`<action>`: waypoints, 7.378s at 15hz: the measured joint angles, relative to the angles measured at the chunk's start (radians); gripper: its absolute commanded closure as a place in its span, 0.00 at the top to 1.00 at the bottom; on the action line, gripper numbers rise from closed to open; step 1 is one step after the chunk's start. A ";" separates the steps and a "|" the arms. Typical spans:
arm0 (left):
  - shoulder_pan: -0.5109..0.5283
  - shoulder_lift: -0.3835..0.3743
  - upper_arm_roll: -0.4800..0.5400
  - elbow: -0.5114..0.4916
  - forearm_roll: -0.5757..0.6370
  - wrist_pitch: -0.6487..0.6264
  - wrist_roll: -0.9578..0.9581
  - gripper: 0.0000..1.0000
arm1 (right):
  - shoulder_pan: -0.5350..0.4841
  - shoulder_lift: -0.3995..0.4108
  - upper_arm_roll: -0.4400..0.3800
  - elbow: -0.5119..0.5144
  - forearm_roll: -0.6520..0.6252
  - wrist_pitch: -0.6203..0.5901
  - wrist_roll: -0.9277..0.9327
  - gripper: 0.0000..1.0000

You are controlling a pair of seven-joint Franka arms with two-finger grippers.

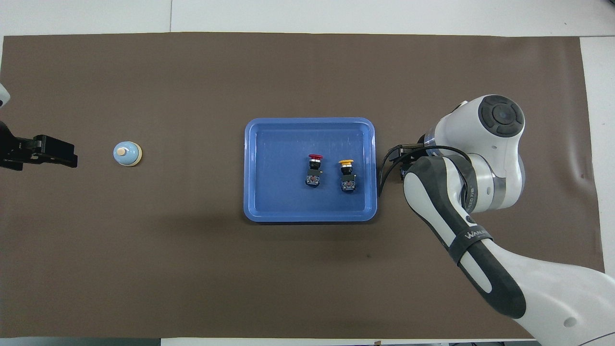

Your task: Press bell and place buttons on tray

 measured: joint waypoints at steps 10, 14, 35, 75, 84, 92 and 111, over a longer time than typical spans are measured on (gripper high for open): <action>0.000 0.000 0.000 0.000 0.000 0.000 0.000 1.00 | 0.002 0.000 0.000 -0.114 0.000 0.116 -0.030 0.07; 0.000 0.000 0.000 0.000 0.000 0.000 0.000 1.00 | 0.004 -0.004 0.001 -0.108 0.000 0.119 -0.030 0.00; 0.000 0.000 0.000 0.000 0.000 0.000 0.000 1.00 | 0.398 0.281 0.039 0.454 0.010 -0.124 0.568 0.62; 0.039 0.252 0.001 -0.368 0.000 0.725 -0.018 0.02 | -0.254 -0.329 0.001 0.288 -0.113 -0.631 -0.174 1.00; 0.030 0.244 -0.004 -0.183 0.000 0.443 -0.021 0.86 | -0.414 -0.328 0.127 0.288 -0.114 -0.637 -0.174 1.00; -0.003 -0.016 -0.010 -0.077 0.000 0.087 -0.063 1.00 | -0.462 -0.328 0.143 0.288 -0.133 -0.658 -0.174 1.00; 0.000 0.002 0.014 0.004 0.000 -0.017 -0.071 1.00 | -0.398 -0.328 0.158 0.288 -0.172 -0.662 -0.174 1.00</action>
